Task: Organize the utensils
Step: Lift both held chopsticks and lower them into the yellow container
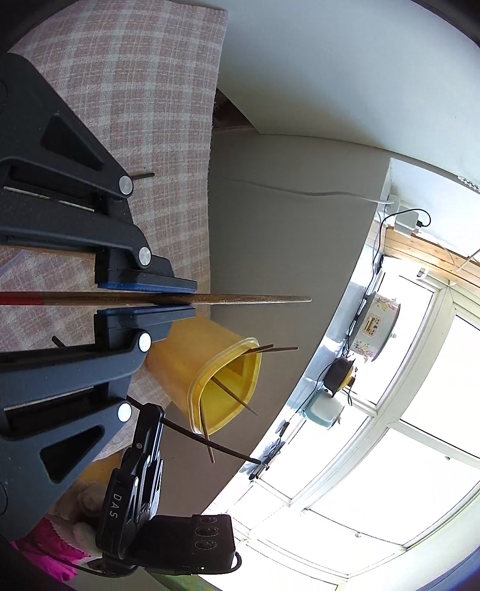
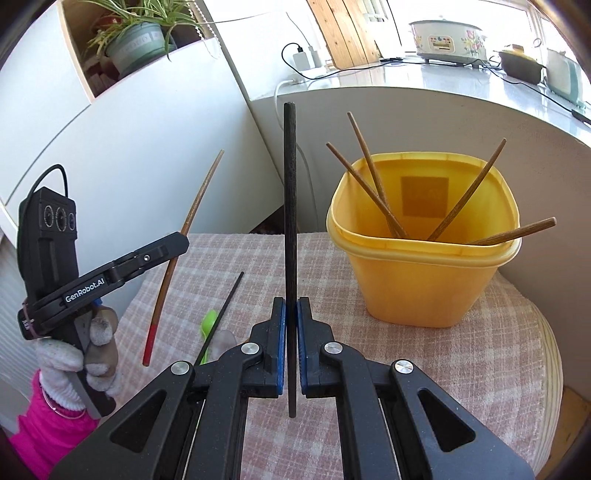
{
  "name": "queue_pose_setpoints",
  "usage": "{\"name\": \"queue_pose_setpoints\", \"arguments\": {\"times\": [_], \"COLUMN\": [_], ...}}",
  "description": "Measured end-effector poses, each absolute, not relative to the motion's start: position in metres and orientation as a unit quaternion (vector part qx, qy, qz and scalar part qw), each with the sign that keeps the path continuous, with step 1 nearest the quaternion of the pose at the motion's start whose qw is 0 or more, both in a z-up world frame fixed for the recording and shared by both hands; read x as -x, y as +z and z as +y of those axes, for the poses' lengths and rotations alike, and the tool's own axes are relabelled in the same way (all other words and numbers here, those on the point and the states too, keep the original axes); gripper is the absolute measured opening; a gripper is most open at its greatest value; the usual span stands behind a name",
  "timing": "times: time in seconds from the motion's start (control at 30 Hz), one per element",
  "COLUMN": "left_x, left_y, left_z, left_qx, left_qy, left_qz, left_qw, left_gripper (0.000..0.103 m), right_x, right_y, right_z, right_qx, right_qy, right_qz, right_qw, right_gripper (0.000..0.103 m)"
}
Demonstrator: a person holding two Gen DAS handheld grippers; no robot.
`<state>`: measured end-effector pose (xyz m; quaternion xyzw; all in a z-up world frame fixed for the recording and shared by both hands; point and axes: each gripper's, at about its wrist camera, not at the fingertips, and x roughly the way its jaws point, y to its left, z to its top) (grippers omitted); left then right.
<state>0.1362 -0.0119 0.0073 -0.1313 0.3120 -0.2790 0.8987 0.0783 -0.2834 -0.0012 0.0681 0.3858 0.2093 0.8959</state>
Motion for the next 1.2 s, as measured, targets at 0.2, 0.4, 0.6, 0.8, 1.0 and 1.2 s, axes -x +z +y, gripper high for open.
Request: {"name": "queue_pose_setpoints", "arguments": {"times": [0.2, 0.4, 0.6, 0.8, 1.0, 1.2], "left_x": [-0.142, -0.156, -0.166, -0.178, -0.179, -0.179], "left_y": [0.026, 0.036, 0.046, 0.056, 0.071, 0.083], "left_z": [-0.037, -0.063, -0.081, -0.100, -0.110, -0.108], "left_qx": [0.141, 0.144, 0.148, 0.149, 0.138, 0.147], "left_qy": [-0.299, -0.315, -0.323, -0.326, -0.333, -0.336], "left_qz": [0.284, 0.269, 0.248, 0.236, 0.223, 0.210], "left_qw": [0.900, 0.899, 0.901, 0.903, 0.906, 0.906], "left_gripper": [0.004, 0.004, 0.004, 0.004, 0.004, 0.004], "right_x": [-0.073, -0.068, -0.068, -0.071, -0.072, -0.075], "right_y": [0.018, 0.043, 0.062, 0.081, 0.099, 0.113], "right_z": [-0.298, -0.311, -0.325, -0.335, -0.342, -0.353], "right_qx": [-0.085, -0.094, -0.098, -0.094, -0.094, -0.097], "right_qy": [0.207, 0.200, 0.189, 0.177, 0.171, 0.160], "right_qz": [0.356, 0.321, 0.292, 0.269, 0.248, 0.228], "right_qw": [0.908, 0.921, 0.932, 0.942, 0.949, 0.956], "right_gripper": [0.004, 0.004, 0.004, 0.004, 0.004, 0.004]}}
